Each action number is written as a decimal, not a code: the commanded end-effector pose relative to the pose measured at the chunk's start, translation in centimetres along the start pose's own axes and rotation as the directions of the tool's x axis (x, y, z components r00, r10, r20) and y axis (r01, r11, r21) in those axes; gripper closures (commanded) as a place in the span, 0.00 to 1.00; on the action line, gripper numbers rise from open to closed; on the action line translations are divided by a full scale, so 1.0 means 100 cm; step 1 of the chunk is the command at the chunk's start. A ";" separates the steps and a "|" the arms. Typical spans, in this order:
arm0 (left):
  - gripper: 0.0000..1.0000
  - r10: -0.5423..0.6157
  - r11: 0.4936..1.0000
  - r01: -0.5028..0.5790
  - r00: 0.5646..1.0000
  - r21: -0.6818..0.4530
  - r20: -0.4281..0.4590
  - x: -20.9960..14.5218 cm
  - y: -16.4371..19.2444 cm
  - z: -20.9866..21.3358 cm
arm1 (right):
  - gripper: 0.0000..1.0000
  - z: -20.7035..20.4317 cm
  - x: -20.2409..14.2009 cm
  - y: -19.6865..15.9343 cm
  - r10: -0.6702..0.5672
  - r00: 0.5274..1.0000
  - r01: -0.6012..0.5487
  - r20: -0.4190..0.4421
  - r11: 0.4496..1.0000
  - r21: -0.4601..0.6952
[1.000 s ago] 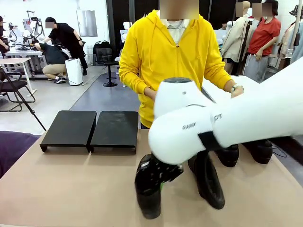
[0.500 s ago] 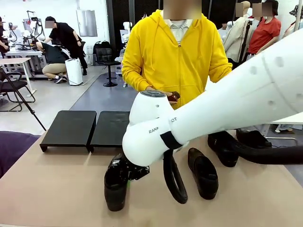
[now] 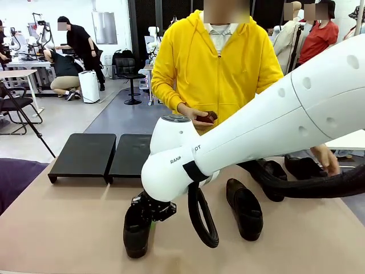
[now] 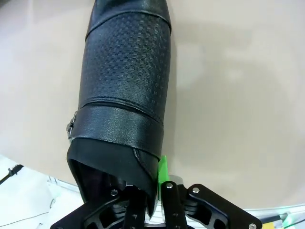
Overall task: Organize the shoes by placing them on the stand.
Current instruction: Pick up one Shoe and place it in the middle of the table, then place the Shoe from the middle of the table onto the Shoes Stand.
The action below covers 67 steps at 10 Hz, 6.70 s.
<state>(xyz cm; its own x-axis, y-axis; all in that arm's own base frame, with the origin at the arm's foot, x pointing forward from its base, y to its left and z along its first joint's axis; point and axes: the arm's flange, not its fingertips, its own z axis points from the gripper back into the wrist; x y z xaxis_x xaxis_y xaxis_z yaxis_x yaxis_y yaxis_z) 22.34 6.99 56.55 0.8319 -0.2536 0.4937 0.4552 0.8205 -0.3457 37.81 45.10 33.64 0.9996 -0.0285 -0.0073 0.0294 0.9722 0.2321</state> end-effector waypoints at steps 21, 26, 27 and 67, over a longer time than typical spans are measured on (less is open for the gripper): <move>0.00 -0.012 1.000 0.012 1.000 -0.013 0.003 -0.001 0.001 0.002 | 0.00 0.055 0.010 -0.036 0.310 0.943 -0.311 -0.121 0.950 0.010; 0.00 -0.012 1.000 0.012 1.000 -0.013 0.003 -0.001 0.001 0.002 | 0.00 0.182 -0.015 -0.184 0.225 0.946 -0.210 -0.235 0.974 0.087; 0.00 -0.012 1.000 0.012 1.000 -0.013 0.003 -0.001 0.001 0.002 | 0.00 0.217 -0.024 -0.231 0.181 0.953 -0.152 -0.242 0.979 0.135; 0.00 0.424 0.781 -0.344 0.905 0.522 -0.037 0.093 -0.229 -0.413 | 0.00 0.306 -0.090 -0.510 -0.165 0.982 0.099 0.095 0.868 0.487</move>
<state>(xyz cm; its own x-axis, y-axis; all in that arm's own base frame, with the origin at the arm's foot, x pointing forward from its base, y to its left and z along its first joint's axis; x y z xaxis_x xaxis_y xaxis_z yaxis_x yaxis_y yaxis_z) 32.10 -33.67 37.57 0.9569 0.0789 0.2797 -0.0638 0.9960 -0.0624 27.40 -11.10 51.19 0.9760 -0.2085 0.0623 0.1113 0.7241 0.6807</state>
